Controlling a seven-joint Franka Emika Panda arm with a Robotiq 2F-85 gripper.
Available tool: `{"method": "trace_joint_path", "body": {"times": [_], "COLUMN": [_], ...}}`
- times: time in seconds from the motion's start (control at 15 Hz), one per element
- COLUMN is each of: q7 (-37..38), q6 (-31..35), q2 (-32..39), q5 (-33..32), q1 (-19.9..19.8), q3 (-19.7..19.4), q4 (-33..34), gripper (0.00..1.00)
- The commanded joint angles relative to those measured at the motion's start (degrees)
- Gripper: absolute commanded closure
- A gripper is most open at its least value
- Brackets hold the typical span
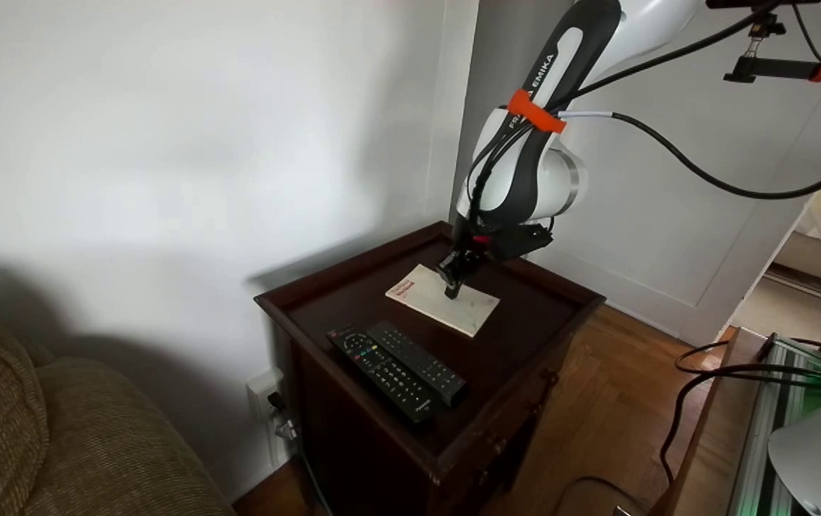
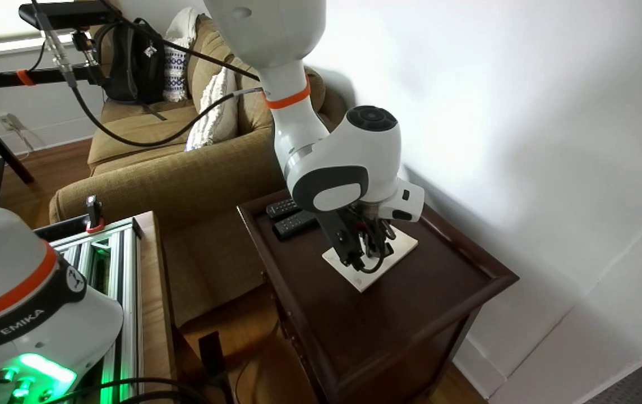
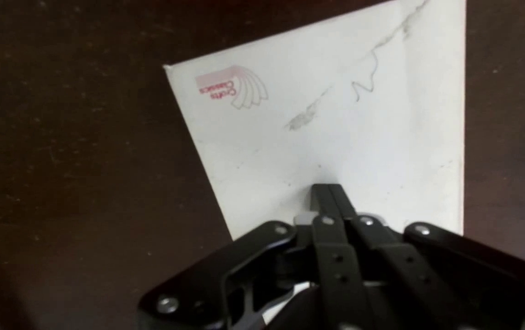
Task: Rotate the book on the worktop clockwise once
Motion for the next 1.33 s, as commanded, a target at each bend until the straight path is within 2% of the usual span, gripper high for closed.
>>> {"method": "trace_joint_path", "body": {"times": [0.0,0.73,1.27], "q7": [3.4,10.9,13.9], "q6": [1.8,3.0,7.2], "q2": [5.1,2.6,2.7], "q5": [3.2,7.7,10.6], "q1": [2.1,3.9,1.8], "q3": [-0.6,-4.2,-2.8], "q4": [2.2,-0.2,-1.4], "gripper": [1.00,1.00,1.00]}}
